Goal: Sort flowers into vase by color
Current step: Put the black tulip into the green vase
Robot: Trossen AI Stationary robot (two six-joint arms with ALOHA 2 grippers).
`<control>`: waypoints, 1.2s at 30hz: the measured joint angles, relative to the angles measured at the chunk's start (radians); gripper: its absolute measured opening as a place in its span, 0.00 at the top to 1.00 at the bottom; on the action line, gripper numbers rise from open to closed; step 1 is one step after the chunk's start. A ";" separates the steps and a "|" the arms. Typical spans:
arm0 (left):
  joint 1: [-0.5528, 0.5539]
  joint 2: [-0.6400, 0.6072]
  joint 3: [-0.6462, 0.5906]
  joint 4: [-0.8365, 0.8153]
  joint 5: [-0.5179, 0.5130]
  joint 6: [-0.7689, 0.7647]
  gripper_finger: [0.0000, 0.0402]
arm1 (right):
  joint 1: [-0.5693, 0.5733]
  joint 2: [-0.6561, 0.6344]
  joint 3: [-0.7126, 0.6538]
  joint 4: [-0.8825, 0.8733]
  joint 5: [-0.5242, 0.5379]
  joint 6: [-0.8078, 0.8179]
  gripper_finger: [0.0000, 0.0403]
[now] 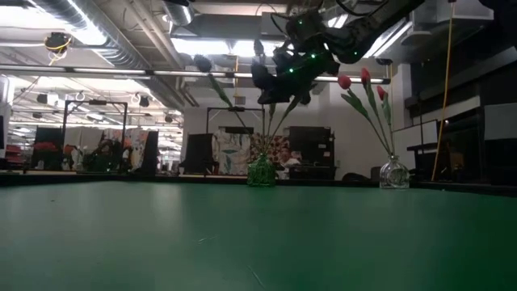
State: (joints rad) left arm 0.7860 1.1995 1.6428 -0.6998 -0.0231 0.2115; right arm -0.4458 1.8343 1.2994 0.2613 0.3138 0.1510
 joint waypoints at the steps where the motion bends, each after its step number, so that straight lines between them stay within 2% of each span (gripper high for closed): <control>1: 0.000 0.000 0.000 0.000 0.000 0.000 0.55 | 0.000 0.000 -0.012 0.004 0.000 0.004 1.00; 8: 0.000 0.000 0.000 0.000 0.000 0.000 0.55 | 0.000 0.000 -0.076 0.030 -0.010 0.037 1.00; 21: 0.000 0.000 0.000 0.000 0.000 0.000 0.55 | 0.000 0.065 -0.077 0.038 -0.047 0.057 1.00; 36: 0.000 0.000 0.000 0.000 -0.013 0.000 0.55 | 0.000 0.073 -0.076 0.019 -0.044 0.034 1.00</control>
State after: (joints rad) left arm 0.7864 1.1995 1.6428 -0.6995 -0.0357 0.2119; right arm -0.4458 1.9068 1.2236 0.2798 0.2695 0.1845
